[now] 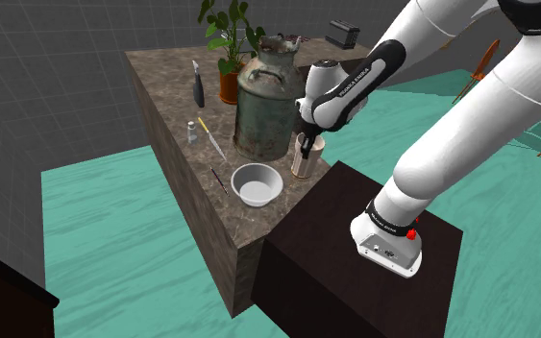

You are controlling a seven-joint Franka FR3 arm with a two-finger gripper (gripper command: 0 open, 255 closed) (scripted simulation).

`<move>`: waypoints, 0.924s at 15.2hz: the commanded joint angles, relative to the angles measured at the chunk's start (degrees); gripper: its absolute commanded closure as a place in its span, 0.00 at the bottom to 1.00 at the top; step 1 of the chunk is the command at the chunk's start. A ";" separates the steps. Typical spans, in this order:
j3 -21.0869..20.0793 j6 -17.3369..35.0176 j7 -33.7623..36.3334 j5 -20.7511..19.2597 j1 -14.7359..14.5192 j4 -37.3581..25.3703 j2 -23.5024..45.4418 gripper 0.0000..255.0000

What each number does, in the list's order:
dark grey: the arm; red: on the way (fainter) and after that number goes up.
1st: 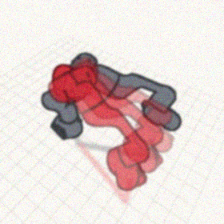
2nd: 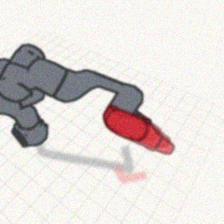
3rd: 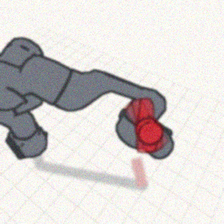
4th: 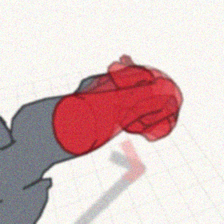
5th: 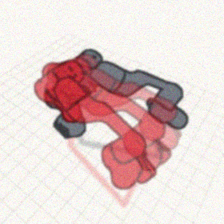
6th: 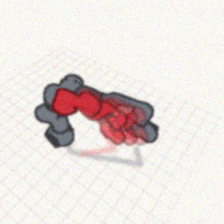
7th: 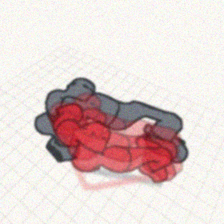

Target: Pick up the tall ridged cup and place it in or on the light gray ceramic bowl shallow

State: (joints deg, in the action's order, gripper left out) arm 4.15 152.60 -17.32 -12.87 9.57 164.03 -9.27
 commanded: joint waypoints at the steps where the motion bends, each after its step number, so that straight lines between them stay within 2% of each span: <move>1: 0.11 -2.57 -0.73 0.67 -0.20 -0.19 -2.40 1.00; 14: 0.15 -16.89 -2.97 3.00 -1.21 -2.68 -14.28 1.00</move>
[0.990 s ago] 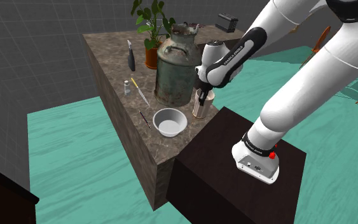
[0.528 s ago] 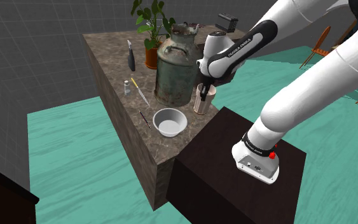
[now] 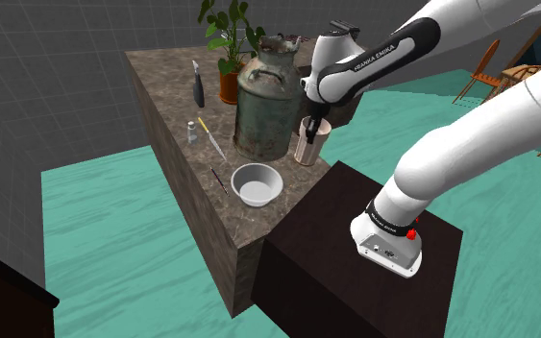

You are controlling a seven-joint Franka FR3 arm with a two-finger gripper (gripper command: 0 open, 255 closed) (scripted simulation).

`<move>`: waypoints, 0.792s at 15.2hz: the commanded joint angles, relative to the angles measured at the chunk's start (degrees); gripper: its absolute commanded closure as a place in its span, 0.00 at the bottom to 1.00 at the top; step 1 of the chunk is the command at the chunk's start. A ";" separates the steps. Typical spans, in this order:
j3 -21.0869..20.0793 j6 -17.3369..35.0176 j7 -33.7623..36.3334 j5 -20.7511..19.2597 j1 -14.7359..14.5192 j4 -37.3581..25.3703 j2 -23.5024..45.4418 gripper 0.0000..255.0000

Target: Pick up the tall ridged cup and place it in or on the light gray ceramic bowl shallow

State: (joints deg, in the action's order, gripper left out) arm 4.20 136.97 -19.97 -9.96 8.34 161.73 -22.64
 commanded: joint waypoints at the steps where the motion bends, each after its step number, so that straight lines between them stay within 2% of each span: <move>1: 0.08 -2.31 -0.43 0.21 -0.03 -0.69 -1.65 1.00; 6: -5.19 -5.98 6.05 4.10 -4.77 -5.41 0.02 1.00; 12: -10.83 -10.09 13.41 7.18 -9.01 -13.28 4.32 1.00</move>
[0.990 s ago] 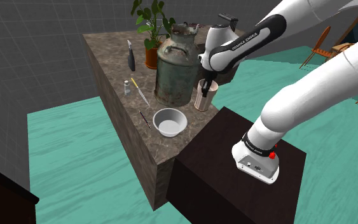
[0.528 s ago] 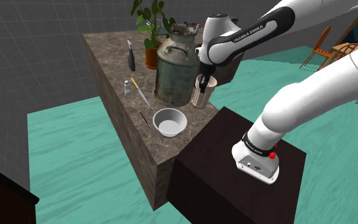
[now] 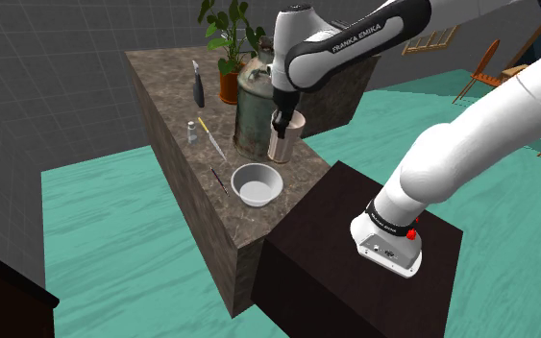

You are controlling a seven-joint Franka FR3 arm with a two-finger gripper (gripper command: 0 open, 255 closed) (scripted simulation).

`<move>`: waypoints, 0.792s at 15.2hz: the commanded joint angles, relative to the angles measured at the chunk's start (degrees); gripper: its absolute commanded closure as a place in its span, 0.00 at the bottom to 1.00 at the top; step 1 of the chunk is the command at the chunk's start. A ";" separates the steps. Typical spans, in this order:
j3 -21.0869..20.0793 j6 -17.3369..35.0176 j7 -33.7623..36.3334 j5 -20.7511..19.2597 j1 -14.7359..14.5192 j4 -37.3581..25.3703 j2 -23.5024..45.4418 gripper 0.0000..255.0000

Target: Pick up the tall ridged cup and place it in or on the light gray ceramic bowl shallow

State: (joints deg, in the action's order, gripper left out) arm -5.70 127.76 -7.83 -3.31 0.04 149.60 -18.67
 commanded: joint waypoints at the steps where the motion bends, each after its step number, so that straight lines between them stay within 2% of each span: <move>1: -1.79 -1.57 2.46 0.85 -1.28 -2.67 1.25 1.00; 6: -5.42 -4.76 7.80 1.64 -3.49 -10.19 5.89 1.00; 12: -5.67 0.26 8.59 0.92 -3.33 -7.93 8.72 1.00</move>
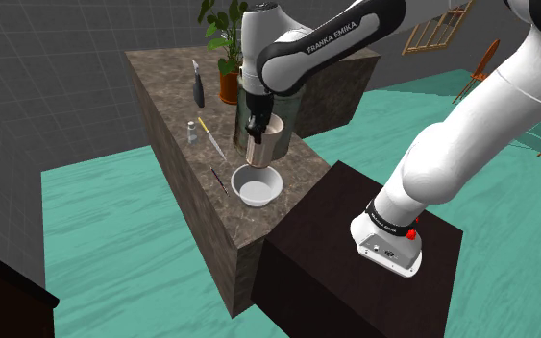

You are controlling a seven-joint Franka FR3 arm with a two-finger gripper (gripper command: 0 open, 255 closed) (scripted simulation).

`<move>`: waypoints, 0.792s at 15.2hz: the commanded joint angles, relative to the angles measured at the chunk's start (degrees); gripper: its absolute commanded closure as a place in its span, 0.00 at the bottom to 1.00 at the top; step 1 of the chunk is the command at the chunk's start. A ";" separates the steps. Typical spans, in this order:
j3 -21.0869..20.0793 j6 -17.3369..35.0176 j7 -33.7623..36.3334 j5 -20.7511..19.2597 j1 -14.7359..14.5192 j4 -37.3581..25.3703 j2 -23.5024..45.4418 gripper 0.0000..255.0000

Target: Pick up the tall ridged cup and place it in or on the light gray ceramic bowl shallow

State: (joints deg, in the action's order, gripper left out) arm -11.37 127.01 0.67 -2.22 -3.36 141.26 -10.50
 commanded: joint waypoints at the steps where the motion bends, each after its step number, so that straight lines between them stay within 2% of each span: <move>1: -0.04 1.85 0.25 -0.32 0.10 0.74 1.07 1.00; 12: -0.33 11.12 2.42 -2.70 0.51 3.49 7.80 1.00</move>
State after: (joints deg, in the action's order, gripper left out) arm -11.73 137.09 2.85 -4.54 -2.94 144.64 -3.59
